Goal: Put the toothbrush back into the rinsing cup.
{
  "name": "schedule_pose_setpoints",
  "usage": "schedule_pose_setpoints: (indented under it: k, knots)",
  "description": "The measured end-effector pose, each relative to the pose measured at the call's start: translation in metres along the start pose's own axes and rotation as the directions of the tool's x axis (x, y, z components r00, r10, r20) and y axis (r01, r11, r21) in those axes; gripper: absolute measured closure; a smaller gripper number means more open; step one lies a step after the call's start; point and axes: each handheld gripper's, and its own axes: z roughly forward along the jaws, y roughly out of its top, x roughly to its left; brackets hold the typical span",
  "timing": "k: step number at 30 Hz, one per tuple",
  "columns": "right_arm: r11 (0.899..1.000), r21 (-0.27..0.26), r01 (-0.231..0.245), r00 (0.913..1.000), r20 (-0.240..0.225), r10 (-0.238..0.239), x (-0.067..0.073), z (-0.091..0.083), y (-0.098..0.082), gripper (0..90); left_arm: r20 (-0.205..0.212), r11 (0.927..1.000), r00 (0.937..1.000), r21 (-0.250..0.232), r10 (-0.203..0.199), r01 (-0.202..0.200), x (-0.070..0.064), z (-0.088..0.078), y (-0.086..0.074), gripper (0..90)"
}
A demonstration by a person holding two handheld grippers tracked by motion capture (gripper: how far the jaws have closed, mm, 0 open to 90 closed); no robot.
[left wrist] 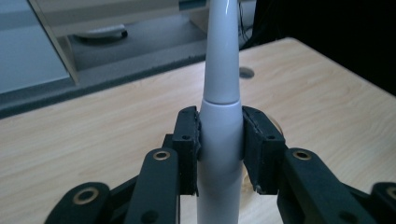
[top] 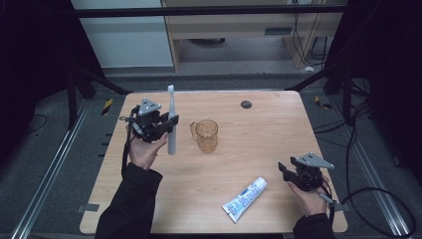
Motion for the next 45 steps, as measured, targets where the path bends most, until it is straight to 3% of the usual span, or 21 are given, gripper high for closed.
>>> schedule_pose_setpoints:
  k: [9, 15, 24, 34, 45]
  knots:
    - [1.0, 0.0, -0.005, 1.0, 0.0, 0.005, -0.001, 0.0, 0.0, 48.0, -0.005, 0.9946, 0.9994, -0.098, -0.034, 0.034, -0.003, 0.007, 0.015, 67.1]
    - [1.0, 0.001, -0.005, 1.0, 0.001, 0.005, -0.002, 0.001, 0.0, 48.0, -0.022, 0.9853, 0.9988, -0.166, -0.044, 0.04, -0.008, 0.009, 0.026, 67.1]
    - [1.0, 0.002, -0.007, 1.0, 0.0, 0.007, -0.002, 0.001, -0.001, 47.9, -0.025, 0.9736, 0.9982, -0.223, -0.054, 0.047, -0.012, 0.016, 0.037, 67.1]
    - [1.0, 0.0, -0.002, 1.0, -0.004, 0.002, -0.003, 0.0, -0.003, 48.0, -0.02, 0.9684, 0.9984, -0.245, -0.052, 0.046, -0.023, 0.036, 0.038, 67.0]
    - [1.0, 0.006, -0.015, 0.9998, -0.011, 0.016, -0.003, 0.0, -0.003, 48.0, -0.007, 0.9696, 0.9988, -0.24, -0.048, 0.045, -0.027, 0.065, 0.034, 67.0]
